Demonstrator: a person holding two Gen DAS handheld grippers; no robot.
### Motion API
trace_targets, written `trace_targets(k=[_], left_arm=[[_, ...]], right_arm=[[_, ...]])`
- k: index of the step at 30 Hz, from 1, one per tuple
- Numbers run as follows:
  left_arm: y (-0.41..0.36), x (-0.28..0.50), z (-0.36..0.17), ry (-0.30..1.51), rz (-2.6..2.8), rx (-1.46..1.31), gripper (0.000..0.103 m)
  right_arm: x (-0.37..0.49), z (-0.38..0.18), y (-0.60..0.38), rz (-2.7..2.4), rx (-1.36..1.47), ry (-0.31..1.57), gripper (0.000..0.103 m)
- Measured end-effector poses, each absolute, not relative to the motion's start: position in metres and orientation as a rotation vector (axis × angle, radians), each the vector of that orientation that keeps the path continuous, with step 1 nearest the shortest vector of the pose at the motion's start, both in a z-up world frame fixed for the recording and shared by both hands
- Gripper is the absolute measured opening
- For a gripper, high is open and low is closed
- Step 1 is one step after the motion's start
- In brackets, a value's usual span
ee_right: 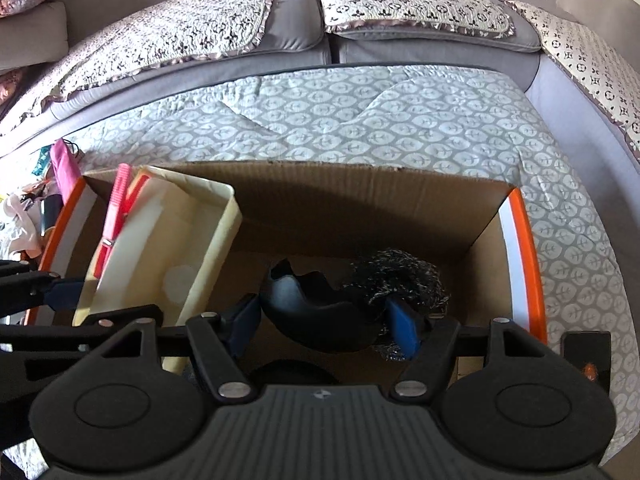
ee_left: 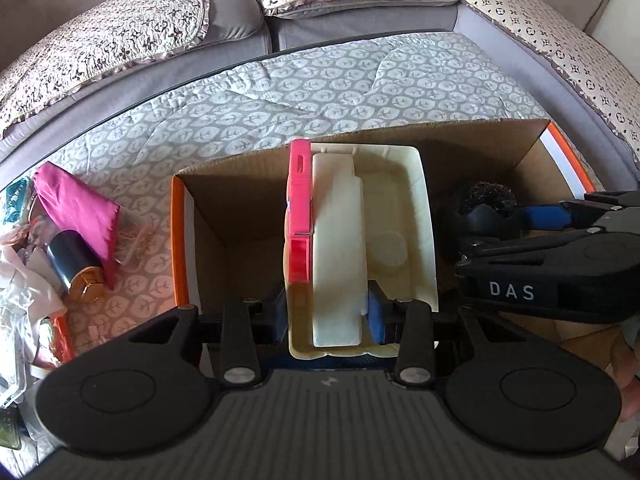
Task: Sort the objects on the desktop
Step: 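Lower the cream tray into the box and open both tools, then move both tools back to the pile of items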
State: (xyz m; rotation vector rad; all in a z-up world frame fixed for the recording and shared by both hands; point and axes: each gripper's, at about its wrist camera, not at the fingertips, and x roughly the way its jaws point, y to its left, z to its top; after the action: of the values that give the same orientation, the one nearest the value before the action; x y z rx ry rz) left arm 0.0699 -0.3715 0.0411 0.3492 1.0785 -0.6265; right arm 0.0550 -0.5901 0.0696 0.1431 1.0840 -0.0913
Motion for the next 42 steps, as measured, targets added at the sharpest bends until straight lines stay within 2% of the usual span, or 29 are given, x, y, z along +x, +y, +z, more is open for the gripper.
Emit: trace_targets(k=[4, 5, 7, 8, 11, 13, 20, 33, 37, 42], left_arm=[[-0.372, 0.073, 0.036, 1.08, -0.637, 0.343, 0.041], [-0.371, 0.074, 0.035, 1.078, -0.638, 0.34, 0.053], [-0.369, 0.072, 0.033, 1.062, -0.636, 0.335, 0.071], [-0.369, 0.071, 0.033, 1.053, -0.637, 0.339, 0.074], [-0.367, 0.068, 0.036, 1.053, -0.649, 0.337, 0.075], [-0.366, 0.065, 0.038, 1.048, -0.651, 0.336, 0.079], [-0.349, 0.052, 0.061, 1.007, -0.677, 0.275, 0.099], [-0.305, 0.028, 0.094, 0.9, -0.646, 0.239, 0.102], [-0.284, 0.023, 0.105, 0.867, -0.627, 0.214, 0.103], [-0.256, 0.023, 0.115, 0.838, -0.595, 0.187, 0.103]], right_arm=[[0.057, 0.064, -0.591, -0.107, 0.156, 1.069, 0.069], [0.056, 0.063, -0.591, -0.11, 0.166, 1.066, 0.07], [0.055, 0.062, -0.592, -0.114, 0.177, 1.067, 0.071], [0.055, 0.062, -0.592, -0.118, 0.179, 1.069, 0.072], [0.051, 0.064, -0.591, -0.128, 0.179, 1.071, 0.072], [0.049, 0.066, -0.592, -0.141, 0.18, 1.068, 0.075], [0.033, 0.096, -0.588, -0.192, 0.211, 0.996, 0.098], [0.008, 0.14, -0.539, -0.178, 0.145, 0.938, 0.099], [0.003, 0.156, -0.516, -0.159, 0.122, 0.912, 0.103], [0.003, 0.173, -0.483, -0.125, 0.112, 0.879, 0.103]])
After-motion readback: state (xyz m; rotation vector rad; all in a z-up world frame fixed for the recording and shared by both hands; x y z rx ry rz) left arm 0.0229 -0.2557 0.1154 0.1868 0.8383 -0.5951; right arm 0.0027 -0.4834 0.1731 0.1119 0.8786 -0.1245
